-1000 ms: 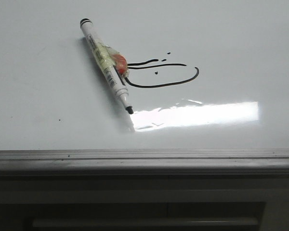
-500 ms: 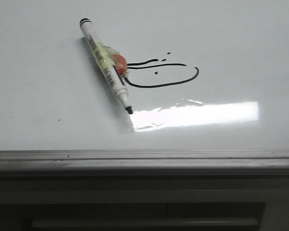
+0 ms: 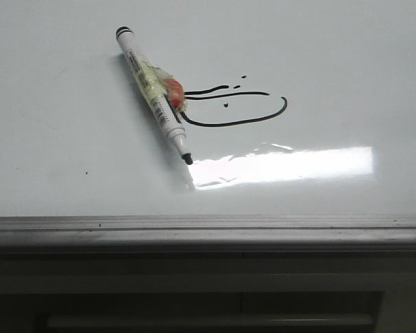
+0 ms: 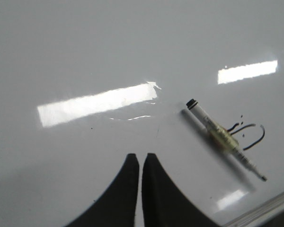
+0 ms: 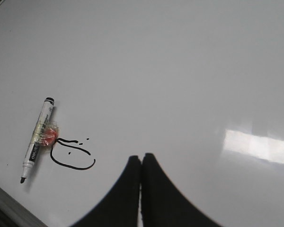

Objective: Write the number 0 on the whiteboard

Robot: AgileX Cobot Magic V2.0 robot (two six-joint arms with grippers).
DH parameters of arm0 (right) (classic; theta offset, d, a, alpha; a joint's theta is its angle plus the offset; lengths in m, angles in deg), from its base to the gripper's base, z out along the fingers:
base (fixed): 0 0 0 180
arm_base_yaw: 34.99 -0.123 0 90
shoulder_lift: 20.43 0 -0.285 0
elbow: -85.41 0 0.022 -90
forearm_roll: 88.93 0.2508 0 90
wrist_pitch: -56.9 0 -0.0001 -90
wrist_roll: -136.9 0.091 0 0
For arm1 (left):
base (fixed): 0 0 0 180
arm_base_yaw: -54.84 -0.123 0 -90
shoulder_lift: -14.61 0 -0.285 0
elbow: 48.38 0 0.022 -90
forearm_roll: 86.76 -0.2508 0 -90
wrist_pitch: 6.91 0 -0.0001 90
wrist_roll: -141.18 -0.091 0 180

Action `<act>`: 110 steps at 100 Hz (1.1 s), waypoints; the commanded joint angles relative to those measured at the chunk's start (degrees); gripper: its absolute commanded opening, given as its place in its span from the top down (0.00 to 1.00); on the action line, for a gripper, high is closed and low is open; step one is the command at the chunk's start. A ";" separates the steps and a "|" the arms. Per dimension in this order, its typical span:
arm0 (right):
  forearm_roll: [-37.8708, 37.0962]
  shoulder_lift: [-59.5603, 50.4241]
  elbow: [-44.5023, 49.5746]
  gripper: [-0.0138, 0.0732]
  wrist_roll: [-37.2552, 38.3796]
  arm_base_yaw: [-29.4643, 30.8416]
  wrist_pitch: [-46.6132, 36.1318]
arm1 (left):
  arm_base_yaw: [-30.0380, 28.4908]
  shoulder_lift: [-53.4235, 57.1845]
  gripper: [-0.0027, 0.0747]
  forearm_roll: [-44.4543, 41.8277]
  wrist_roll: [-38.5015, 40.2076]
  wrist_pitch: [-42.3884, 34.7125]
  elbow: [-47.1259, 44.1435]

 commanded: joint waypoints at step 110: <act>-3.83 0.79 -1.14 0.91 0.11 -0.21 -2.42 | -48.37 12.48 0.99 43.90 -36.01 -21.58 -22.50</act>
